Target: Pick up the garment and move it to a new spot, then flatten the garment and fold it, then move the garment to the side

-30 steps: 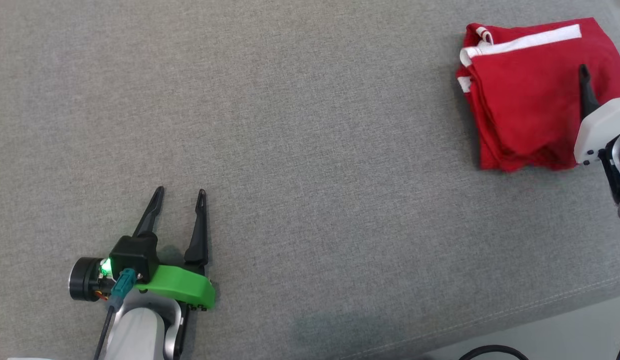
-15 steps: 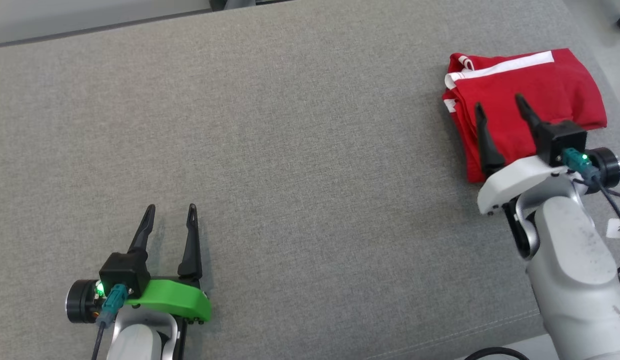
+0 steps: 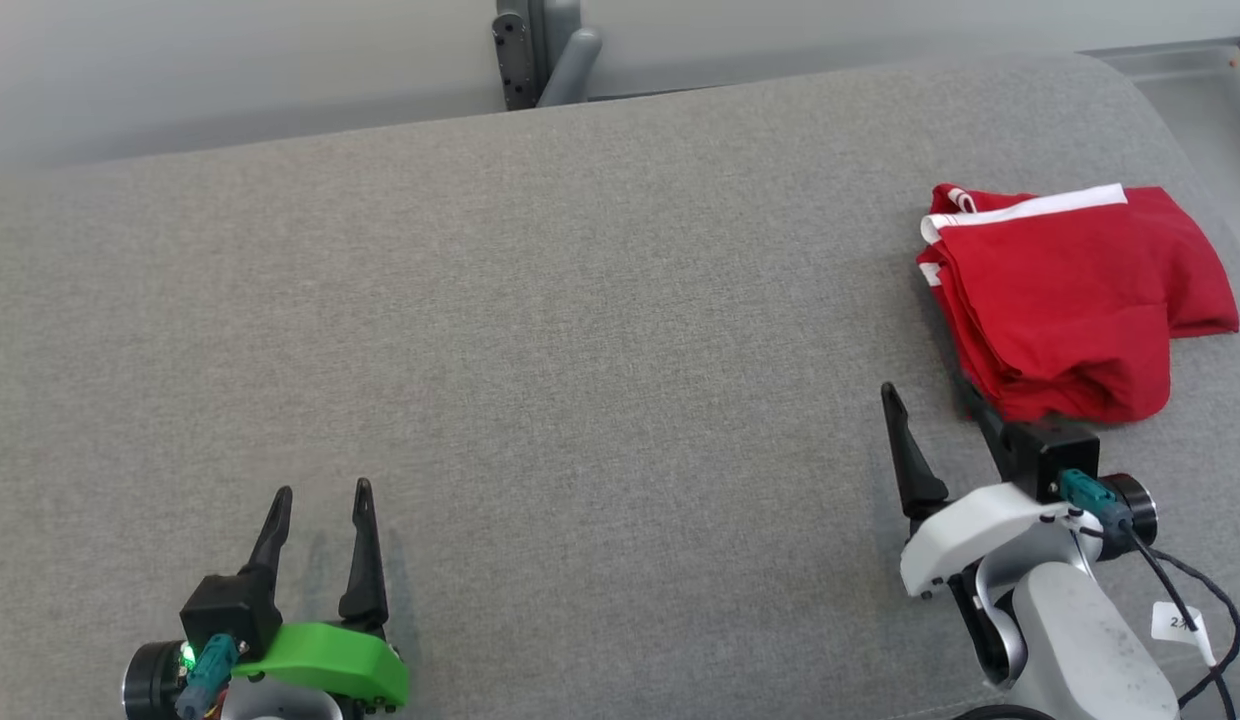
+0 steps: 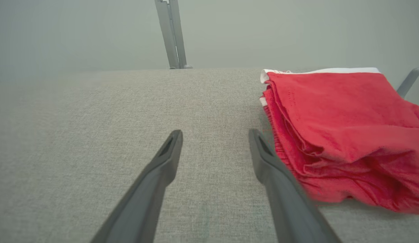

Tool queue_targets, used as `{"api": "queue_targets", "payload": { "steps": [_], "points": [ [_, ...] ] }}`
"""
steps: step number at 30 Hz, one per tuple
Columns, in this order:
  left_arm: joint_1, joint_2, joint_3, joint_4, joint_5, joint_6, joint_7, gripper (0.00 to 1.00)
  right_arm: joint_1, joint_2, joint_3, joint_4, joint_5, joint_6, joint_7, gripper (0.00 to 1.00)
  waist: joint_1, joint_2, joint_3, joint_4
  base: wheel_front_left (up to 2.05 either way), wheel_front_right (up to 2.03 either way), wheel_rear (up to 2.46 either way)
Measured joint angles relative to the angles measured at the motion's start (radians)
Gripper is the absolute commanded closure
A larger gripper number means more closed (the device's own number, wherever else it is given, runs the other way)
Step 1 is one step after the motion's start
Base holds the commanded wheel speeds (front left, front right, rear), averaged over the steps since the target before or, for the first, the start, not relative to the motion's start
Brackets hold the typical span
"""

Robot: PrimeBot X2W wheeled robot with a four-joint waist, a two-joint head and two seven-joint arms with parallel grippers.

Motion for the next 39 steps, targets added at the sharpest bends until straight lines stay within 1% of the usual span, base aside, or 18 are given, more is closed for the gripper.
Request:
{"api": "queue_targets", "payload": {
  "steps": [8, 12, 17, 20, 33, 36, 39],
  "points": [
    [0.044, 0.000, 0.007, 0.005, -0.005, 0.005, 0.000, 0.00, 0.071, 0.020, 0.023, -0.016, -0.007, 0.000, 0.000, 0.00, 0.0000, 0.0000, -0.057, 0.046, 0.00, 0.00, 0.00],
    [0.051, 0.000, 0.016, -0.001, -0.005, 0.006, 0.000, 0.00, 0.087, 0.024, 0.015, -0.049, 0.002, 0.000, 0.000, 0.00, 0.0000, 0.0000, -0.084, 0.073, 0.00, 0.00, 0.00],
    [0.063, 0.000, 0.030, -0.001, -0.005, 0.006, 0.000, 0.00, 0.106, 0.025, 0.009, -0.064, 0.000, 0.000, 0.000, 0.00, 0.0000, 0.0000, -0.110, 0.089, 0.00, 0.00, 0.00],
    [0.065, 0.000, 0.038, -0.001, -0.005, 0.004, 0.000, 0.00, 0.106, 0.026, 0.011, -0.089, -0.003, 0.000, 0.000, 0.00, 0.0000, 0.0000, -0.121, 0.094, 0.00, 0.00, 0.00],
    [0.084, 0.000, 0.057, -0.012, -0.005, 0.002, 0.000, 0.00, 0.150, 0.026, 0.003, -0.088, -0.016, 0.000, 0.000, 0.00, 0.0000, 0.0000, -0.143, 0.087, 0.00, 0.00, 0.00],
    [0.085, 0.000, 0.058, -0.012, -0.006, -0.002, 0.000, 0.00, 0.155, 0.026, 0.002, -0.094, -0.043, 0.000, 0.000, 0.00, 0.0000, 0.0002, -0.144, 0.085, 0.00, 0.00, 0.00],
    [0.086, 0.000, 0.057, -0.012, -0.010, -0.004, 0.000, 0.00, 0.162, 0.026, -0.008, -0.094, -0.042, 0.000, 0.000, 0.00, 0.0000, 0.0002, -0.144, 0.084, 0.00, 0.00, 0.00]
  ]
}}
